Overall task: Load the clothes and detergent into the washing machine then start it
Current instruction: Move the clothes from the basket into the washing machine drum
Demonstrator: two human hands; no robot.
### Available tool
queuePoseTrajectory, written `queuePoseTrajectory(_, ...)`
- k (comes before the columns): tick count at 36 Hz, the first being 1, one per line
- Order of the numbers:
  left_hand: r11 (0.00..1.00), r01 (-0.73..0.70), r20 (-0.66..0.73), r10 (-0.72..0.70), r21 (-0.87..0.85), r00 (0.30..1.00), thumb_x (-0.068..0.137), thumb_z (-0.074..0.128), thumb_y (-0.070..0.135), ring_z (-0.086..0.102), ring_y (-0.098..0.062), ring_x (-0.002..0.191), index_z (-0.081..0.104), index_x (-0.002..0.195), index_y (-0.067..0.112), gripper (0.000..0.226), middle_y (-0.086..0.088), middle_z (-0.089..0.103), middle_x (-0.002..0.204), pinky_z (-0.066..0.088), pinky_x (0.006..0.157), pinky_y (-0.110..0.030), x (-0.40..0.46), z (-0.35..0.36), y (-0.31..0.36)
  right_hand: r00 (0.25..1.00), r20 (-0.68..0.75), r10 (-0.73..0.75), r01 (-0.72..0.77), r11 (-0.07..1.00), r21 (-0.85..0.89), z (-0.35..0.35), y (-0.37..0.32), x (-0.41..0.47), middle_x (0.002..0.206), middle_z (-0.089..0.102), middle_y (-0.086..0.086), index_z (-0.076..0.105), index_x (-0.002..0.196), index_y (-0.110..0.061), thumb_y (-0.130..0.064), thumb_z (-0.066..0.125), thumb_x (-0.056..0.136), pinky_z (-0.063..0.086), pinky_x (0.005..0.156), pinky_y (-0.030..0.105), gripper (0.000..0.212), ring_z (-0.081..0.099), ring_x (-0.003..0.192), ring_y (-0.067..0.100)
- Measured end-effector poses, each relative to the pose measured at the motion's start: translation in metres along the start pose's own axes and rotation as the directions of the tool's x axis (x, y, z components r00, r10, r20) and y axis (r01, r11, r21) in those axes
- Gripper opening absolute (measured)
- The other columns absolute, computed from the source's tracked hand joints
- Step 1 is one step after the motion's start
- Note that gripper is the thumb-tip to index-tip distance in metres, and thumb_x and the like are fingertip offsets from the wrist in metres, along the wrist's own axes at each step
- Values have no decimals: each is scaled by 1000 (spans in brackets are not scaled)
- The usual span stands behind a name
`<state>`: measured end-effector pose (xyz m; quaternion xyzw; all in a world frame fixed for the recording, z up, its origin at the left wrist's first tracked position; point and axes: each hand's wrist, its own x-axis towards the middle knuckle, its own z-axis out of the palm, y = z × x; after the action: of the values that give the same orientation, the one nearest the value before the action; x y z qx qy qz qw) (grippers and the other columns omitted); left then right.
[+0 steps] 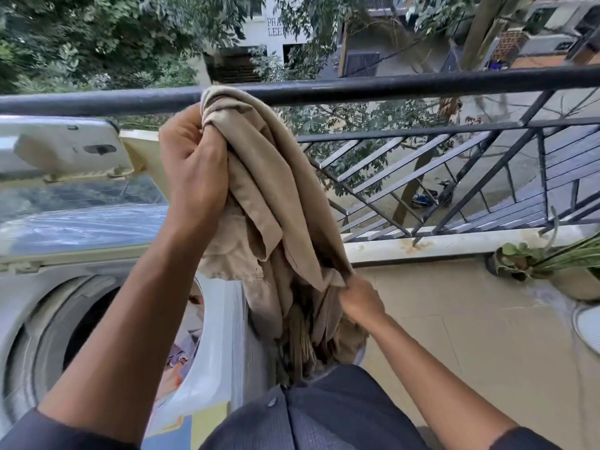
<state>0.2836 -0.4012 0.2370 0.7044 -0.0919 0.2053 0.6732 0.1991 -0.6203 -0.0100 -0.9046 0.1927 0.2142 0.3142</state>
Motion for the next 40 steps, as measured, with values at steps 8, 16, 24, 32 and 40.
queuePoseTrajectory(8,994,95,137,-102,54,985,91,43,-3,52,9,64,65,71,27,43,24,64,64,43,60,-12,-21,3,-16,922,-297,-248,344,876,338,-136,-69,-35,91,70,26,65,92,1,-40,43,91,55,81,64,47,67,89,47)
queuePoseTrajectory(16,982,125,163,-148,141,976,88,45,9,56,6,67,74,76,37,42,20,68,68,46,62,-15,-23,3,-20,603,-608,-516,785,518,340,-223,-131,-98,83,69,13,69,90,-1,-15,45,98,52,71,46,29,62,78,20)
queuePoseTrajectory(24,953,182,-30,-180,243,983,83,43,38,38,-13,58,49,58,19,32,15,44,55,33,58,-35,-24,-14,-26,654,-503,-565,583,800,-141,-212,-109,-73,44,30,-3,39,53,-17,-46,61,85,19,43,28,48,27,40,11)
queuePoseTrajectory(32,938,154,-268,-69,311,961,87,45,41,35,-15,54,47,60,11,41,3,40,58,30,49,-42,-20,-32,-14,899,-382,-214,104,952,-287,-211,-49,-33,59,61,7,64,66,-10,-64,60,75,47,55,33,55,65,65,29)
queuePoseTrajectory(40,821,107,-313,91,561,945,90,51,40,34,-11,49,41,61,13,41,7,40,53,28,52,-33,-27,-32,-14,820,-569,70,-211,960,-186,-232,-16,-20,74,50,11,51,70,-14,-59,62,80,42,67,35,48,53,75,35)
